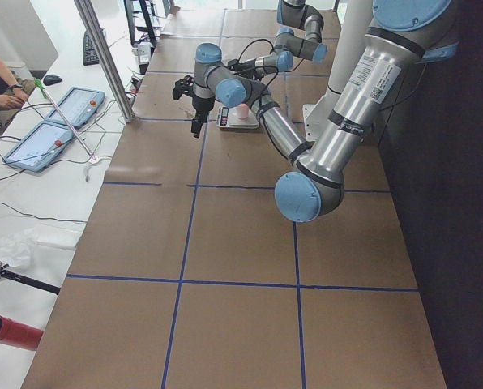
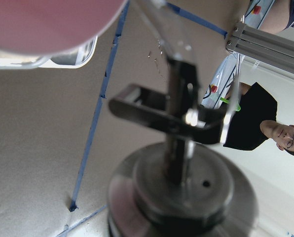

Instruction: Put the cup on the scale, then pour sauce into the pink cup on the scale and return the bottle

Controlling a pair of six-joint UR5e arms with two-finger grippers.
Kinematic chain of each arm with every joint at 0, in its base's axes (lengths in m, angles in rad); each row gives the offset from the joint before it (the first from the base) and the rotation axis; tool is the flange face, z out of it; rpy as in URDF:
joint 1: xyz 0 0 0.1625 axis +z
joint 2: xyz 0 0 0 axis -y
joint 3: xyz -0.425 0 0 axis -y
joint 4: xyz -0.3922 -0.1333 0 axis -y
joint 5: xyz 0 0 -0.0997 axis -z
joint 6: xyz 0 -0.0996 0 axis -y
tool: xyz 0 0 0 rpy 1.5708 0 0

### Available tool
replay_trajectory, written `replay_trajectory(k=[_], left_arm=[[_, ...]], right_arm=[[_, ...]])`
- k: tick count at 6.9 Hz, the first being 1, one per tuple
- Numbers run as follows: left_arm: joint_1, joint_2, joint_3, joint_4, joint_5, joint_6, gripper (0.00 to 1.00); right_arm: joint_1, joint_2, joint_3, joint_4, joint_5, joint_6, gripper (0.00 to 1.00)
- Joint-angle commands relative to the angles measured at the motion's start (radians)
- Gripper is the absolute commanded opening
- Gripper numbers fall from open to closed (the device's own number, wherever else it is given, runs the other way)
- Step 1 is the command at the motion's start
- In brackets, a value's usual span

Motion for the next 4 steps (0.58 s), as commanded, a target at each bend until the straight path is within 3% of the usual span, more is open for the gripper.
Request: replay_trajectory(k=[1, 4], left_arm=[[0.000, 0.000, 0.001, 0.000, 0.000, -0.001, 0.92], [0.000, 0.000, -0.002, 0.000, 0.000, -0.002, 0.92]], right_arm=[[0.000, 0.001, 0.003, -0.028, -0.018, -0.046, 0.00], [0.000, -0.001, 0.009, -0.028, -0.021, -0.046, 0.00]])
